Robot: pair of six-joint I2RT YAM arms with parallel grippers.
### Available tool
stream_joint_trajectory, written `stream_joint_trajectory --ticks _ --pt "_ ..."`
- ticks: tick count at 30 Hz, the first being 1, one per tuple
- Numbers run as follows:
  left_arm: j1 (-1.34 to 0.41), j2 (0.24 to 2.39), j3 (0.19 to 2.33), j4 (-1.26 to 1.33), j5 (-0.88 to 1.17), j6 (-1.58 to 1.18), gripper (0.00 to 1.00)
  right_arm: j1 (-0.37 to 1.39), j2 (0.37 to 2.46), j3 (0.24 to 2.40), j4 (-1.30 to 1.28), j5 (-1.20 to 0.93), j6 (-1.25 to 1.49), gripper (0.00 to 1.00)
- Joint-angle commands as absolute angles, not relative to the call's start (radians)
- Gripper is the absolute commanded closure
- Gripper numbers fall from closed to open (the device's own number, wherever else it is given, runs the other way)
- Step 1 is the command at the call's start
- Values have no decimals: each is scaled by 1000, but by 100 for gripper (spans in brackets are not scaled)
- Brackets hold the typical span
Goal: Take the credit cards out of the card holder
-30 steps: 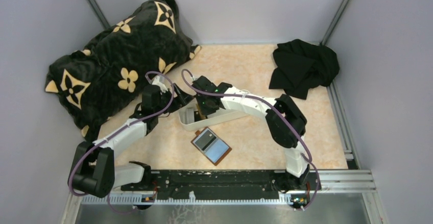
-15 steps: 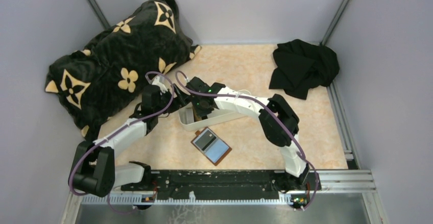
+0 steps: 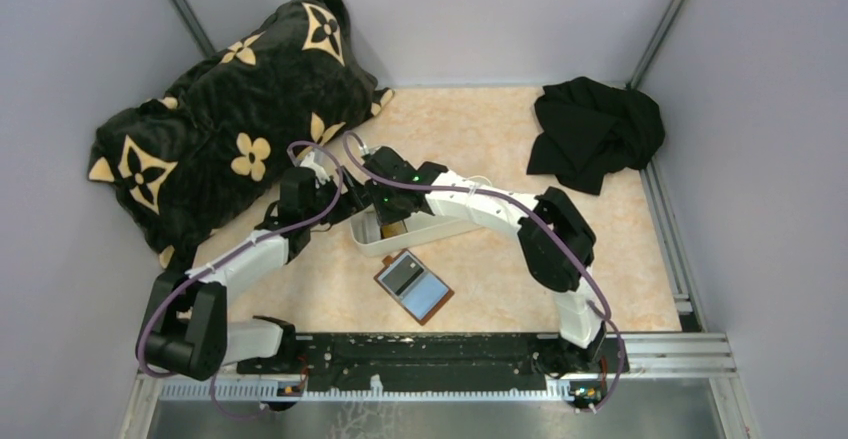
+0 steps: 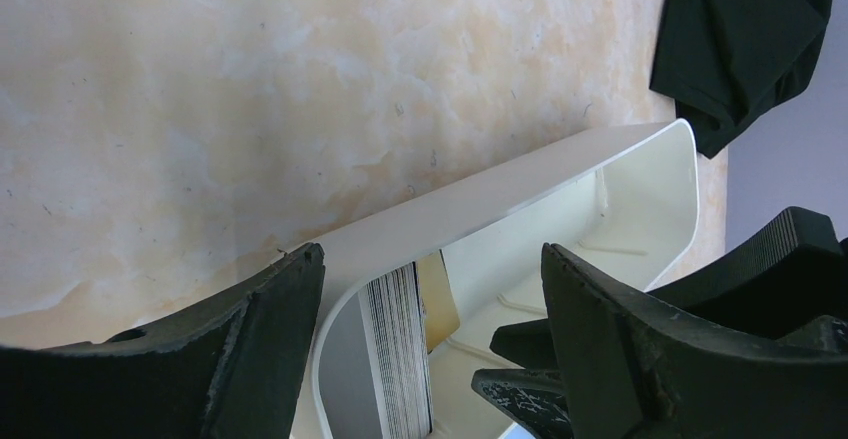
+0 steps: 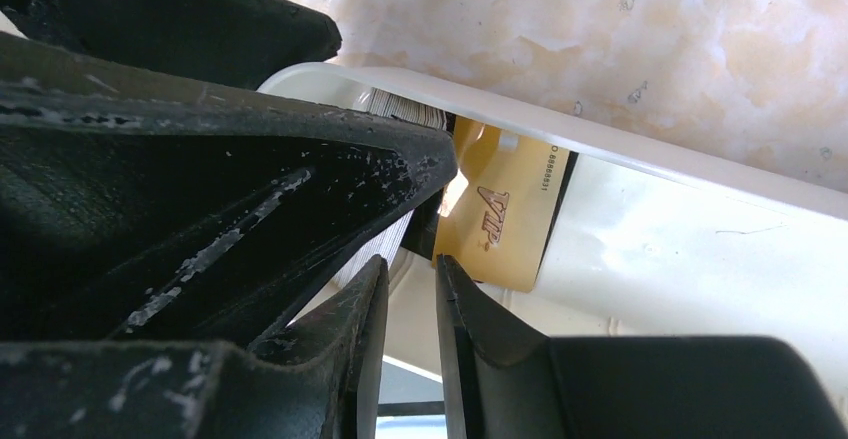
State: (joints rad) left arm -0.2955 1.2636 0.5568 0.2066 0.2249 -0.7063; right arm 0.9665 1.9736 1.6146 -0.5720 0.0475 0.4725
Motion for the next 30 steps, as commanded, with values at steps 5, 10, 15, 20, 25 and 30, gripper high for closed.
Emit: stream_joint_trajectory --ticks 5,10,15,20,25,30 --pt "-310 1255 577 221 312 -700 14 988 1855 1538 -422 68 495 76" --pt "-348 1136 574 184 196 -651 13 965 1628 1310 -289 174 509 82" --pt "-357 960 613 129 145 -570 14 946 1316 1020 -54 192 484 79" --pt "-382 909 617 79 232 -552 16 950 1203 876 -50 171 475 78" --pt "-554 866 542 79 170 -533 20 1076 1198 729 22 122 510 79" --pt "-580 818 511 85 82 -591 24 1265 1314 729 46 209 591 100"
